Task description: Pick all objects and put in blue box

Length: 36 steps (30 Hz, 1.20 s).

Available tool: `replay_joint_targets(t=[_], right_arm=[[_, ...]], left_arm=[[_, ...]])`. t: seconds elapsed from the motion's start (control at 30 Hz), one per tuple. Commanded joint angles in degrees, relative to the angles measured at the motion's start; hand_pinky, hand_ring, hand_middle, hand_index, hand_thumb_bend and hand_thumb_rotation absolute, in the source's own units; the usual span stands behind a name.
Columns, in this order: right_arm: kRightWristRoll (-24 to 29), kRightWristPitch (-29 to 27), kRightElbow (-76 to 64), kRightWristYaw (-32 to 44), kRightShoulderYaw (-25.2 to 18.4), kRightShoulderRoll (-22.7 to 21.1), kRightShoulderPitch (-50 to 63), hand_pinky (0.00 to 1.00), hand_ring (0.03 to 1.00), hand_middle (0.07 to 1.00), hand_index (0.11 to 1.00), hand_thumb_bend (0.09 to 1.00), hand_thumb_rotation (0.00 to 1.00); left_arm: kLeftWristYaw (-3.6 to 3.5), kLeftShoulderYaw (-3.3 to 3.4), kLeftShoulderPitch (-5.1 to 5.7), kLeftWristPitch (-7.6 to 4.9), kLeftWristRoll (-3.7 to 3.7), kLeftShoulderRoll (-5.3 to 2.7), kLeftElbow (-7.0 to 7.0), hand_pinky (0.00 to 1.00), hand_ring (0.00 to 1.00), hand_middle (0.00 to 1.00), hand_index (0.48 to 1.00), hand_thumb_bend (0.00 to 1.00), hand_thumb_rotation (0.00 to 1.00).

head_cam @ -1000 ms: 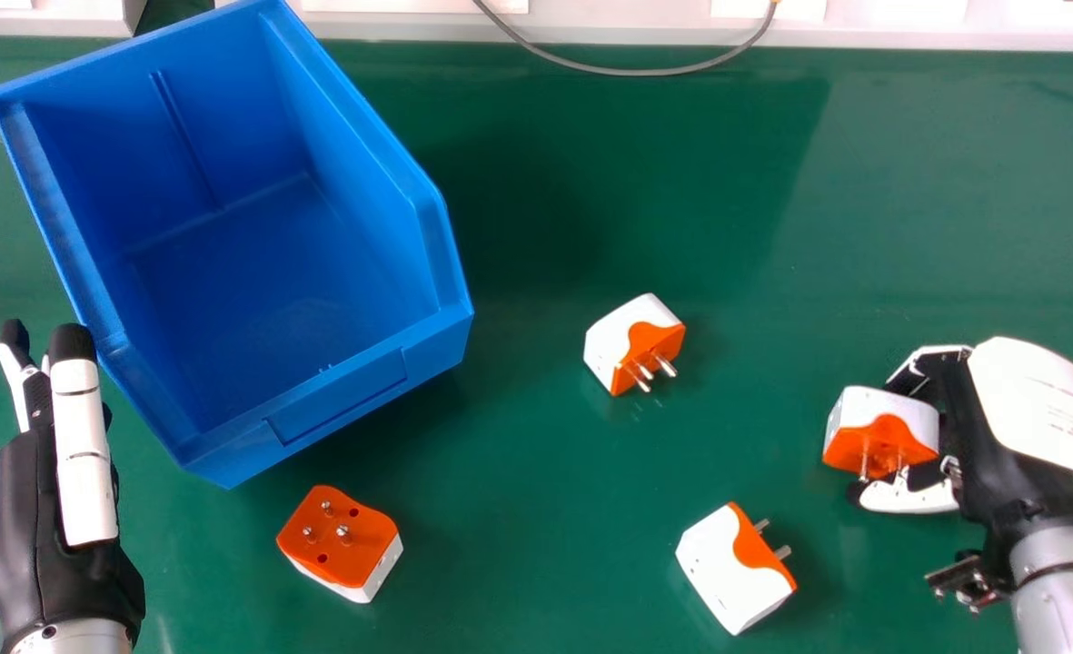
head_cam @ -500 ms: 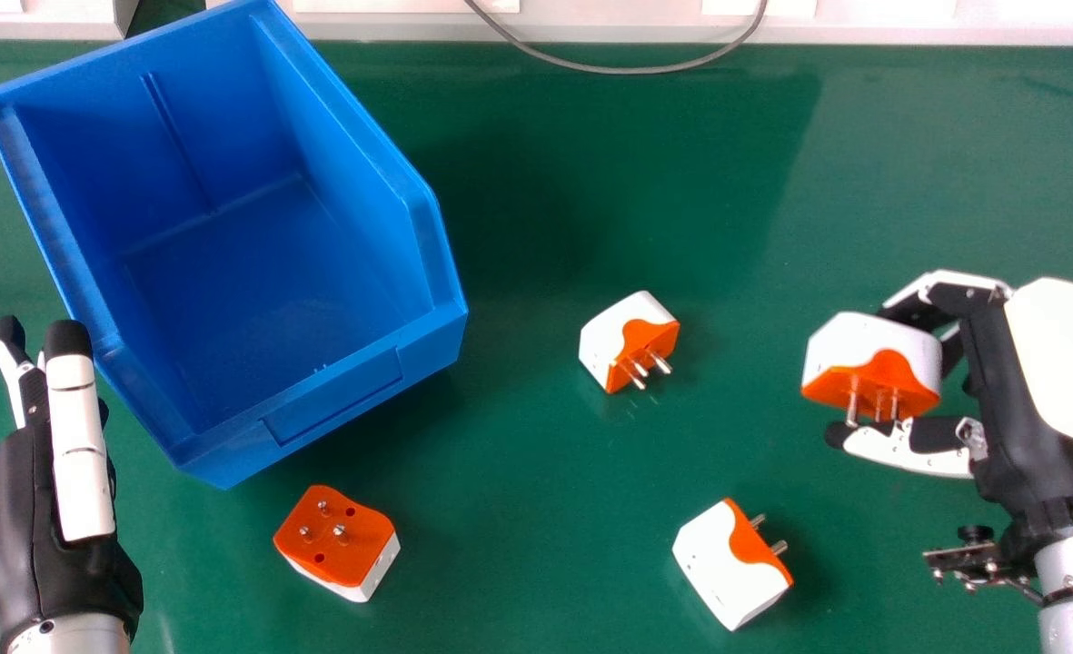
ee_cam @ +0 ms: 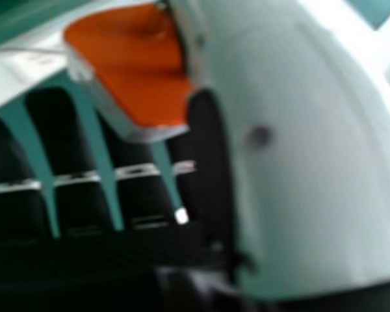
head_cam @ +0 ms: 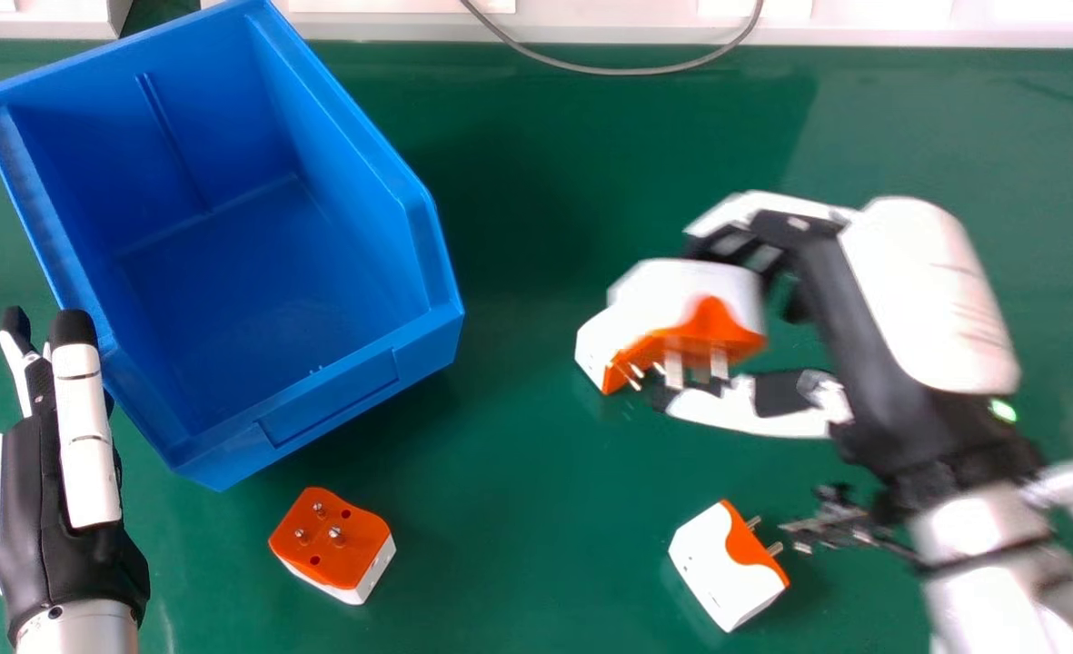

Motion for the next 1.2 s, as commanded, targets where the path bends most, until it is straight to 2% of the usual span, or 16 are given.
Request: replay_joint_targets(t=[0.0,0.13,0.23,0.43,0.7,0.87,1.03,1.17], right_arm=[[-0.7,-1.9,0.9,0.0,1.6,1.5,-3.5,0.31,0.393,0.450,0.528,0.486,0.00],[-0.6,-3.1,4.0,0.8,4.5,4.0,-8.5,0.31,0.400,0.451,0.531,0.486,0.00],[0.2,-3.7,6.6,2.3,6.8,6.0,-12.8,0.32,0.410,0.458,0.532,0.488,0.00],[-0.3,-5.7,15.4,2.8,10.9,9.7,-22.6,0.34,0.433,0.495,0.507,0.492,0.00],[-1.3,-6.2,25.8,0.6,14.2,15.4,-31.0,0.32,0.430,0.500,0.519,0.490,0.00],[-1.9,-6.2,30.0,-0.1,15.1,18.1,-34.9,0.32,0.412,0.469,0.530,0.489,0.00],[-3.1,-6.1,35.9,-1.7,16.2,20.2,-39.3,0.33,0.437,0.473,0.525,0.492,0.00],[-4.3,-6.2,44.8,-4.3,17.3,22.2,-44.3,0.34,0.448,0.476,0.521,0.494,0.00]], left_arm=[[0.21,0.25,0.11,-0.22,0.77,0.47,-0.76,1.00,1.00,1.00,1.000,0.63,1.00],[0.41,0.05,0.62,-0.24,0.94,0.41,-1.15,1.00,1.00,1.00,1.000,0.62,1.00],[0.53,-0.22,1.34,-0.17,1.12,0.29,-1.96,1.00,1.00,1.00,1.000,0.62,1.00],[0.77,-0.37,2.24,0.37,0.96,-0.29,-3.30,1.00,1.00,1.00,1.000,0.61,1.00],[0.76,-0.37,2.38,1.03,0.71,-0.52,-3.92,1.00,1.00,1.00,1.000,0.61,1.00],[0.75,-0.37,2.37,1.25,0.74,-0.51,-3.97,1.00,1.00,1.00,1.000,0.61,1.00],[0.92,-0.27,1.95,2.09,0.84,-0.37,-4.17,1.00,1.00,1.00,1.000,0.60,1.00],[0.97,-0.30,2.23,2.36,0.93,-0.47,-4.63,1.00,1.00,1.00,1.000,0.59,1.00]])
